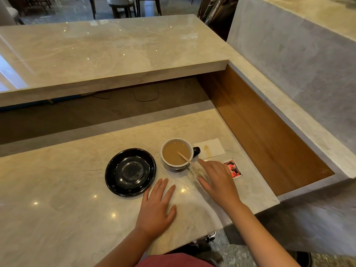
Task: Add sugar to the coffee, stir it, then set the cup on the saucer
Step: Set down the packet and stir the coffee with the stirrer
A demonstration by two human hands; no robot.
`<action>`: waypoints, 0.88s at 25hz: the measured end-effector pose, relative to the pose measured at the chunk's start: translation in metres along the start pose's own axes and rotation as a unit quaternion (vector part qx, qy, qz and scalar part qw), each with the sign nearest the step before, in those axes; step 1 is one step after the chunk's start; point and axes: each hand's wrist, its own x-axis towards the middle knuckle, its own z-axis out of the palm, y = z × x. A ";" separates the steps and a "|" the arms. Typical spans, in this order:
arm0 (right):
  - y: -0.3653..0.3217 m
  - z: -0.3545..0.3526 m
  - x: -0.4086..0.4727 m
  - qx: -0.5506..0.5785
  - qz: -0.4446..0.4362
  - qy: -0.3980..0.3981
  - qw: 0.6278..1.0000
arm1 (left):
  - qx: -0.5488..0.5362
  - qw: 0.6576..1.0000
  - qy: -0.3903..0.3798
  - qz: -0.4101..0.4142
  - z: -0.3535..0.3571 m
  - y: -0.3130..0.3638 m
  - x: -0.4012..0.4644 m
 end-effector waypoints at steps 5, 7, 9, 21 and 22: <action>-0.022 0.006 0.028 0.075 0.015 0.044 0.996 | -0.010 1.000 -0.005 -0.005 0.000 0.000 0.000; -0.028 0.006 0.038 0.157 0.079 0.071 0.982 | -0.007 1.000 -0.008 -0.007 0.000 -0.001 -0.001; -0.030 0.004 0.050 0.256 0.161 0.090 0.949 | -0.006 1.000 -0.009 -0.009 0.001 -0.001 -0.001; -0.030 0.000 0.094 0.367 0.234 0.027 0.900 | -0.007 1.000 -0.016 -0.016 0.002 -0.001 -0.001; -0.029 -0.001 0.096 0.371 0.232 0.015 0.899 | -0.007 1.000 -0.017 -0.016 0.002 -0.002 -0.001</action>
